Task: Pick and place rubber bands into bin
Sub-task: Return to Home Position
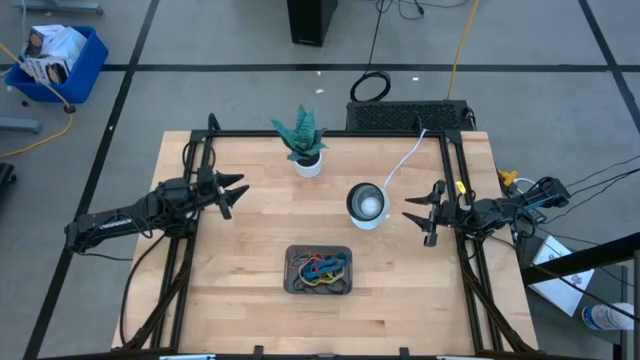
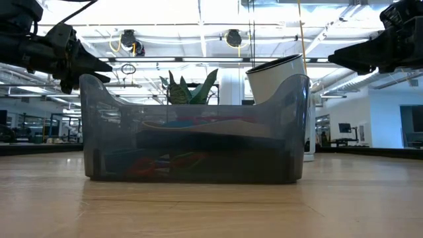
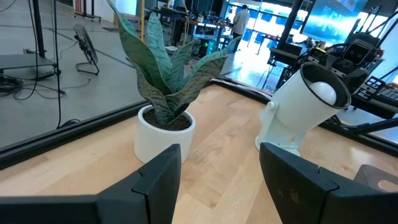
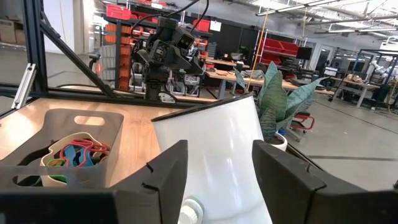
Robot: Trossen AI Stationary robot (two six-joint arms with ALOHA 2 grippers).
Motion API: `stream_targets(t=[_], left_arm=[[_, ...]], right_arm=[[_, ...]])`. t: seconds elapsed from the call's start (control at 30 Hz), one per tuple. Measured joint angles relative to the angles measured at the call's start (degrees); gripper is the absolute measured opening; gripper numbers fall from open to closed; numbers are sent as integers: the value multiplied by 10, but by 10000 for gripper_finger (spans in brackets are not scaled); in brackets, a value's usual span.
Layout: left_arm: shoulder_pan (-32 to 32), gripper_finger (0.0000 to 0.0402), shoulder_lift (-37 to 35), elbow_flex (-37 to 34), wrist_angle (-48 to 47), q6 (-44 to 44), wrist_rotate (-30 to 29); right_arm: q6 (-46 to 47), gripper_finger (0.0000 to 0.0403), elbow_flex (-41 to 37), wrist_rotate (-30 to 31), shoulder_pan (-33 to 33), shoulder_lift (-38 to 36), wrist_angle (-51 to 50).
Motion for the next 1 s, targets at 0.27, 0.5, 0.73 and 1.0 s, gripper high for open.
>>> stream_targets(t=[0.27,0.5,0.73,1.0], left_arm=[[0,225,0,0,0,-1,0],[0,225,0,0,0,0,0],[0,225,0,0,0,0,0],[0,225,0,0,0,-1,0]], right_arm=[[0,175,0,0,0,0,0],[0,177,0,0,0,0,0],[0,172,0,0,0,0,0],[0,176,0,0,0,0,0]])
